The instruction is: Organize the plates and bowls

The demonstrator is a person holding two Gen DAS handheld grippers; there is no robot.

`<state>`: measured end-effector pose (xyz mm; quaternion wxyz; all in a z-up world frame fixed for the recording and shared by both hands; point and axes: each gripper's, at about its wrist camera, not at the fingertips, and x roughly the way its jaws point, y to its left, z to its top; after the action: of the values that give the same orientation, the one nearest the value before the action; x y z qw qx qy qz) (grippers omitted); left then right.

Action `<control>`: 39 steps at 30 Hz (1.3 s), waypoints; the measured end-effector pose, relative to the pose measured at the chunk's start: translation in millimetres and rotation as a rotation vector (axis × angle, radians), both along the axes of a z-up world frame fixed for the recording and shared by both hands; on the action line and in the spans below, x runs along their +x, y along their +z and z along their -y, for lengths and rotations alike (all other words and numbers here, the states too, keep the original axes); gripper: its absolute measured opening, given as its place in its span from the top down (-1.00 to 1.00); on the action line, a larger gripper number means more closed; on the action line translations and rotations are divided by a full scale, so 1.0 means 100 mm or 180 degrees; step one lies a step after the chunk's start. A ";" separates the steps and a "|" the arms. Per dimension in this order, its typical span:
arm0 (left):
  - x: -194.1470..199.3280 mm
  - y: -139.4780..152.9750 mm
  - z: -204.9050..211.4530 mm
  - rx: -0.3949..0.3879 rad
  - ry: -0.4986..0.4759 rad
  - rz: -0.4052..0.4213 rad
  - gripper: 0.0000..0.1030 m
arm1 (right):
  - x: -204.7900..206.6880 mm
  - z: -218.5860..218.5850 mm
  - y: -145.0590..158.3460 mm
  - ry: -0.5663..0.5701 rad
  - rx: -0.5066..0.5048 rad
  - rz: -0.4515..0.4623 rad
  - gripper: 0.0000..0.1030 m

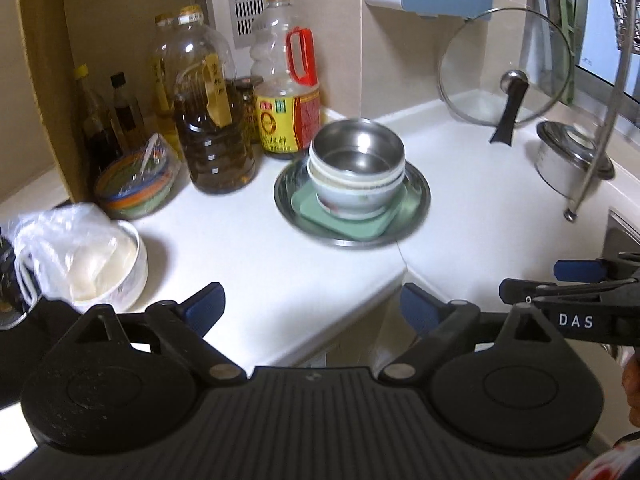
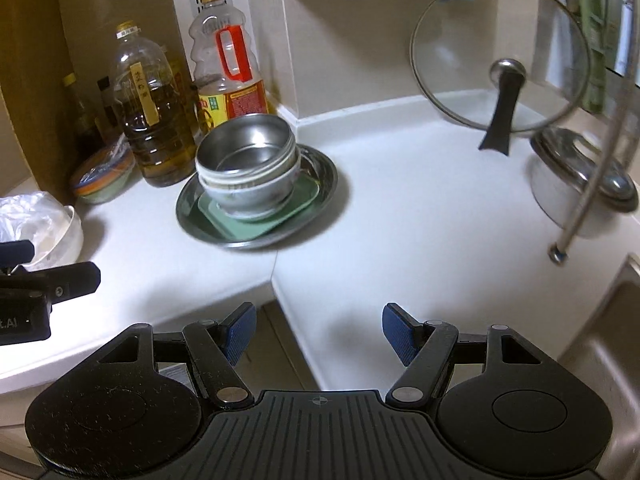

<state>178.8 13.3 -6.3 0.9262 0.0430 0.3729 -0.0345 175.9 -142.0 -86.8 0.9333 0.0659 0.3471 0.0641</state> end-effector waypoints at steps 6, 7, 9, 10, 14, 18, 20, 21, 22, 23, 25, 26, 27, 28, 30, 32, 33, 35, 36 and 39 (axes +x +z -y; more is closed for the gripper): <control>-0.32 -0.03 -0.13 -0.0059 -0.0139 -0.0111 -0.81 | -0.40 -0.12 -0.02 -0.0184 0.0143 -0.0086 -0.36; -0.37 -0.04 -0.14 -0.0061 -0.0165 -0.0128 -0.81 | -0.48 -0.15 -0.02 -0.0198 0.0177 -0.0086 -0.36; -0.48 -0.06 -0.16 -0.0053 -0.0205 -0.0161 -0.81 | -0.61 -0.21 -0.02 -0.0222 0.0218 -0.0098 -0.36; -0.53 -0.07 -0.17 -0.0046 -0.0225 -0.0183 -0.81 | -0.67 -0.24 -0.02 -0.0230 0.0230 -0.0101 -0.36; -0.70 -0.10 -0.19 -0.0025 -0.0253 -0.0230 -0.81 | -0.89 -0.33 -0.02 -0.0255 0.0233 -0.0121 -0.36; -0.81 -0.12 -0.20 -0.0065 -0.0278 -0.0281 -0.81 | -1.05 -0.37 -0.01 -0.0246 0.0270 -0.0138 -0.36; -0.86 -0.12 -0.19 -0.0064 -0.0269 -0.0294 -0.81 | -1.11 -0.38 0.01 -0.0223 0.0280 -0.0123 -0.36; -0.87 -0.12 -0.18 -0.0065 -0.0257 -0.0304 -0.81 | -1.14 -0.38 0.03 -0.0209 0.0278 -0.0112 -0.36; -0.89 -0.12 -0.17 -0.0066 -0.0245 -0.0309 -0.80 | -1.17 -0.39 0.04 -0.0199 0.0273 -0.0101 -0.36; -0.90 -0.12 -0.16 -0.0069 -0.0231 -0.0314 -0.80 | -1.20 -0.38 0.06 -0.0183 0.0266 -0.0093 -0.36; -0.92 -0.11 -0.13 -0.0075 -0.0217 -0.0315 -0.80 | -1.24 -0.37 0.07 -0.0158 0.0262 -0.0084 -0.36; -0.93 -0.11 -0.12 -0.0079 -0.0209 -0.0310 -0.80 | -1.25 -0.35 0.07 -0.0143 0.0266 -0.0084 -0.36; -0.94 -0.10 -0.11 -0.0079 -0.0199 -0.0305 -0.80 | -1.26 -0.33 0.07 -0.0132 0.0265 -0.0086 -0.36; -0.96 -0.09 -0.09 -0.0082 -0.0193 -0.0297 -0.80 | -1.27 -0.32 0.07 -0.0128 0.0263 -0.0090 -0.36; -0.98 -0.07 -0.06 -0.0096 -0.0170 -0.0297 -0.80 | -1.27 -0.27 0.06 -0.0118 0.0268 -0.0101 -0.36; -1.01 -0.06 -0.03 -0.0104 -0.0146 -0.0294 -0.80 | -1.28 -0.23 0.07 -0.0101 0.0268 -0.0106 -0.36; -1.02 -0.05 -0.01 -0.0106 -0.0135 -0.0291 -0.80 | -1.28 -0.21 0.08 -0.0093 0.0264 -0.0102 -0.36; -1.03 -0.04 0.02 -0.0107 -0.0115 -0.0287 -0.80 | -1.28 -0.18 0.09 -0.0070 0.0237 -0.0087 -0.36; -1.04 -0.04 0.04 -0.0107 -0.0107 -0.0287 -0.80 | -1.29 -0.17 0.10 -0.0064 0.0233 -0.0080 -0.36; -1.05 -0.03 0.07 -0.0109 -0.0098 -0.0277 -0.80 | -1.29 -0.13 0.10 -0.0041 0.0227 -0.0075 -0.36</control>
<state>74.0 5.8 -9.3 0.9091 0.0314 0.4115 -0.0571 47.0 -128.6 -76.6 0.9266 0.1022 0.3551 0.0697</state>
